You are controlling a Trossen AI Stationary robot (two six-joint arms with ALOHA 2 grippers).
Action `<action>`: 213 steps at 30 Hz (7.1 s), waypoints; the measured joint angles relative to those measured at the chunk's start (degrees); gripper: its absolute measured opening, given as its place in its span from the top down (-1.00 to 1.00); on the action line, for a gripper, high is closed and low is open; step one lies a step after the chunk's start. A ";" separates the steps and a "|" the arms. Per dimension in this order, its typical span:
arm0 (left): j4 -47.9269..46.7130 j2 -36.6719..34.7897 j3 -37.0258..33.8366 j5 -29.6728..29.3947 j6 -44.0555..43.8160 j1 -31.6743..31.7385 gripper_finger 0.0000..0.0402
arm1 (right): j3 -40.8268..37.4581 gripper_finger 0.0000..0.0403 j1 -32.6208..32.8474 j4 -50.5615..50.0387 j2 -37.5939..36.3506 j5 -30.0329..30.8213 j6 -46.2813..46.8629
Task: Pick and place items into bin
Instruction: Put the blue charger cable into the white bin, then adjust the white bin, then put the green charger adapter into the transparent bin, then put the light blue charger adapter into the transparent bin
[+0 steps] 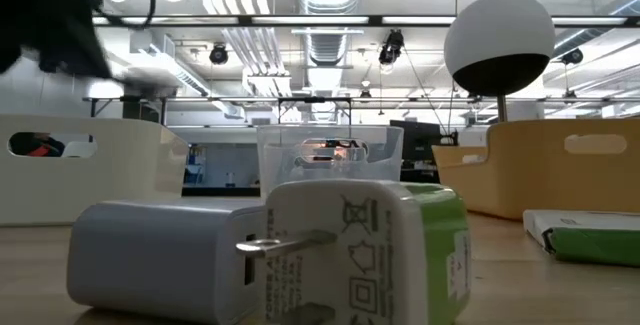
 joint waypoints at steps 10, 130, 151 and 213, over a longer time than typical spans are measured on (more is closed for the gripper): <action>-9.17 0.01 -2.03 12.43 0.08 3.43 0.92 | 0.00 0.36 -0.02 -0.04 0.00 -1.42 0.31; 10.06 21.73 33.75 -7.53 48.27 -15.49 0.39 | 0.87 -0.16 -21.44 54.74 8.10 -16.43 -113.18; 9.71 21.71 33.71 -7.97 50.12 -15.50 0.39 | 0.92 -0.16 -23.10 59.17 11.57 -20.76 -111.49; 8.50 21.67 33.44 -10.68 51.59 -15.38 0.39 | 0.88 -0.45 -32.87 36.57 -7.25 0.37 -89.47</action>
